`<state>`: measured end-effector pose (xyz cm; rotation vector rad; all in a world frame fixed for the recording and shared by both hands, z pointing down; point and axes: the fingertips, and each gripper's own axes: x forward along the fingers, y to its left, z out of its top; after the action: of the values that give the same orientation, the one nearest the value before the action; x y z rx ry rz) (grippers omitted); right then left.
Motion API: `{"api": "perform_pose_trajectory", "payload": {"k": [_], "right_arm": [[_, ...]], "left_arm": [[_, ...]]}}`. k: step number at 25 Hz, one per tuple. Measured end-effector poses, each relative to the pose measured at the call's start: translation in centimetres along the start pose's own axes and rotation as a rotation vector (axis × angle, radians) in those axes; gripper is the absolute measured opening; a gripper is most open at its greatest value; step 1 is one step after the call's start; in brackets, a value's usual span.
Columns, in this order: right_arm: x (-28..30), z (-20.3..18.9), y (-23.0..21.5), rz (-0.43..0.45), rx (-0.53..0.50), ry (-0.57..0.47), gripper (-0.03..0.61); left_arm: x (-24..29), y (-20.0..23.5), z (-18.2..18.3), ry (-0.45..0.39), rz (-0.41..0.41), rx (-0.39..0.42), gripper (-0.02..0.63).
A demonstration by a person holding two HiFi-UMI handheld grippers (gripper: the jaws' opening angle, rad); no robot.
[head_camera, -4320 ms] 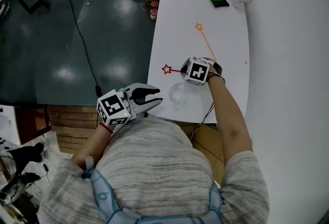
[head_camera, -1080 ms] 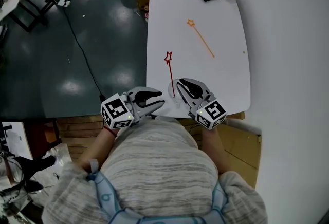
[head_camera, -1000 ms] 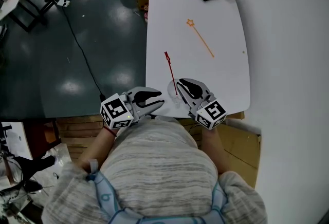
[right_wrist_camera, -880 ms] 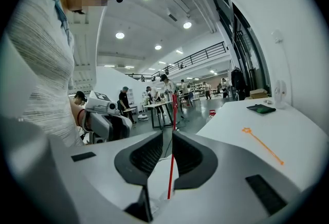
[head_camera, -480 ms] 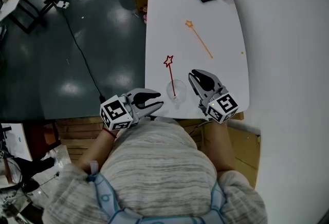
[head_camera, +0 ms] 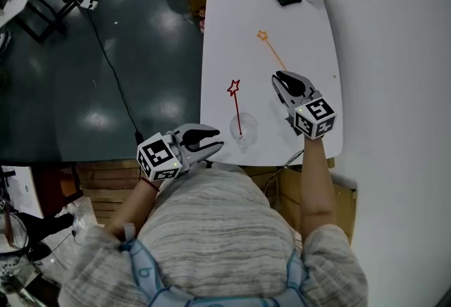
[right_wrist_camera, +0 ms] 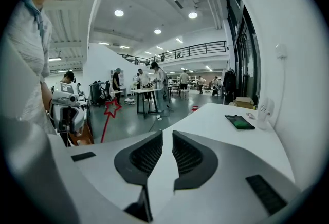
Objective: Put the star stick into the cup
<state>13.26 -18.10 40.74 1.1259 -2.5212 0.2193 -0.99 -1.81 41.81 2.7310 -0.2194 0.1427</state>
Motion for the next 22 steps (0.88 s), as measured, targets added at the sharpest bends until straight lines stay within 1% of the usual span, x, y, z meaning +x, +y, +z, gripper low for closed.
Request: {"api": "perform_pose_trajectory", "payload": {"k": [7,9,13,15,22], "right_arm": [[3.9,-2.1,-5.0,-0.023,-0.01,0.142,0.023],[5.1,-3.1,-6.3,-0.027,-0.02,0.201,0.023],[6.9,-5.8,-8.5,-0.028,-0.08,0.337,0.023],[7.7,-6.9,-9.5,-0.03,-0.095,0.389,0.023],[9.7,-10.4,-13.1,-0.045,-0.079,0.525,0.023]], "left_arm": [[-0.1,0.9,-0.2,0.004,0.017,-0.02,0.12],[-0.3,1.2,-0.3,0.005,0.025,-0.027,0.12],[-0.6,1.7,-0.6,0.009,0.044,-0.043,0.12],[-0.7,2.0,-0.8,0.012,0.053,-0.053,0.12],[-0.6,2.8,-1.9,0.034,0.06,-0.093,0.12]]}}
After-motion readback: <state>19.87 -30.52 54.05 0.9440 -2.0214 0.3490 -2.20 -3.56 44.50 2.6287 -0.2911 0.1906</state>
